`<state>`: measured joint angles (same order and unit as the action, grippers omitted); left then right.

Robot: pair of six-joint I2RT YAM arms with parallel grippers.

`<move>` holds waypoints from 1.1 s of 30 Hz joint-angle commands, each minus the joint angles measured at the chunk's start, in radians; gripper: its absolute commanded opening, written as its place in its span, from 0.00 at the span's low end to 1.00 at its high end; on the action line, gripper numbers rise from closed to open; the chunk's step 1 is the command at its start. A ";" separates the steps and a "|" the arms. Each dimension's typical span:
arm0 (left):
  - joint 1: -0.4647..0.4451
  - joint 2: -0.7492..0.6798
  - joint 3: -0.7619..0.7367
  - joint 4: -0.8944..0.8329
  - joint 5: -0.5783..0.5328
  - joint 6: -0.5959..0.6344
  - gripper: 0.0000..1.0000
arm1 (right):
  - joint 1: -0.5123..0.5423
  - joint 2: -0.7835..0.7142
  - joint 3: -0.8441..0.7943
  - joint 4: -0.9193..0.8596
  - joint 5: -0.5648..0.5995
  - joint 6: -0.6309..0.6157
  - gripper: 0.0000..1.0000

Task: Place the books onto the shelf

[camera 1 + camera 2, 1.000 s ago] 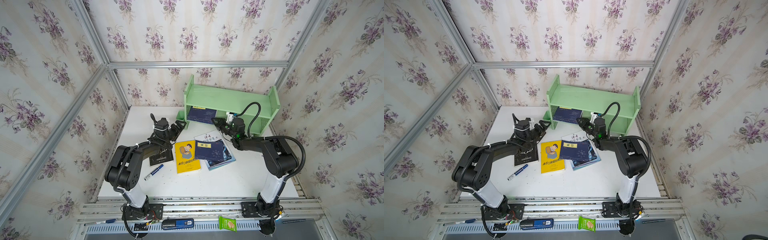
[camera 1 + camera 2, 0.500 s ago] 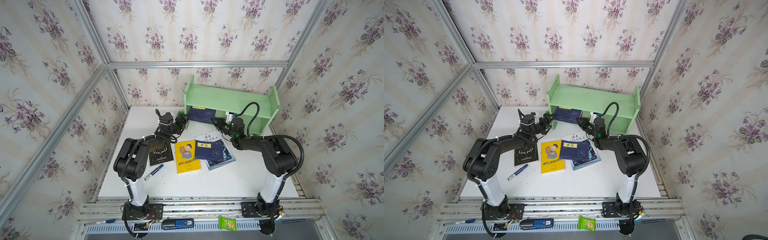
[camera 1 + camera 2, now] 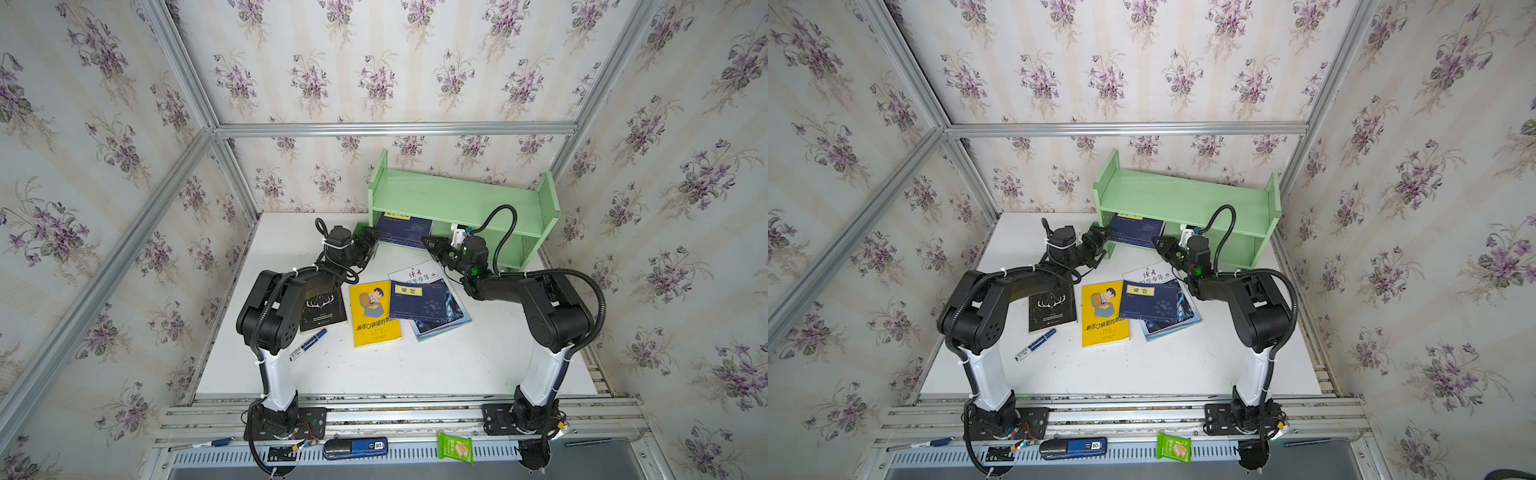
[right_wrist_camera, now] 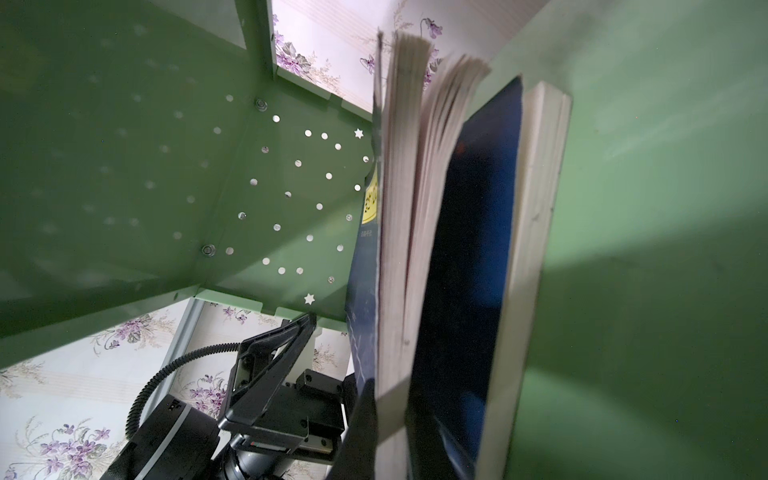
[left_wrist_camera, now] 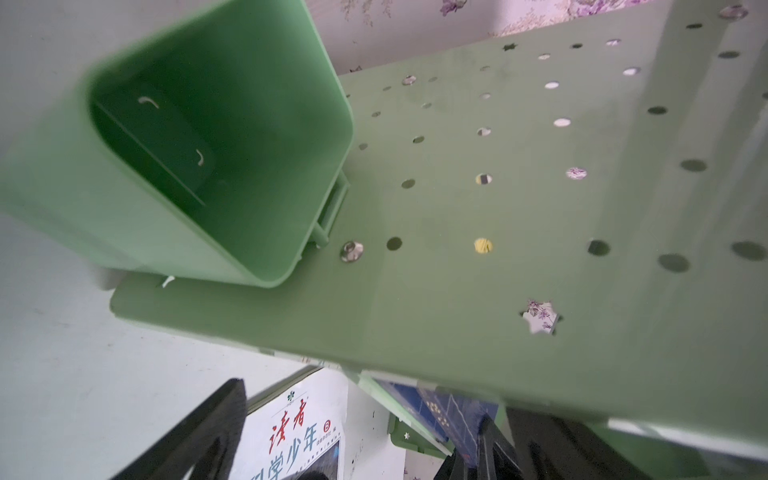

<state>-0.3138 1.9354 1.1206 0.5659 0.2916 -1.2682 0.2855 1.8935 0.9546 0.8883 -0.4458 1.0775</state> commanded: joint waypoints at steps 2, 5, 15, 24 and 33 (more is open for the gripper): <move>-0.001 0.008 0.011 -0.002 -0.022 -0.013 0.99 | -0.005 0.000 0.012 0.029 -0.011 -0.001 0.12; -0.001 0.006 0.018 -0.001 -0.014 -0.005 0.99 | -0.015 -0.004 0.008 0.029 -0.015 0.004 0.11; 0.000 -0.002 0.023 -0.002 -0.007 0.005 0.99 | -0.028 0.001 0.018 0.037 -0.056 0.019 0.11; -0.001 0.008 0.036 -0.007 0.000 0.003 0.99 | -0.026 0.011 0.014 0.057 -0.084 0.029 0.11; -0.002 0.032 0.053 -0.042 -0.012 0.002 0.99 | -0.026 0.016 0.008 0.065 -0.062 0.032 0.11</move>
<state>-0.3149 1.9583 1.1667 0.5411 0.2905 -1.2644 0.2607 1.9060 0.9543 0.9001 -0.5125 1.1046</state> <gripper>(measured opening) 0.993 0.129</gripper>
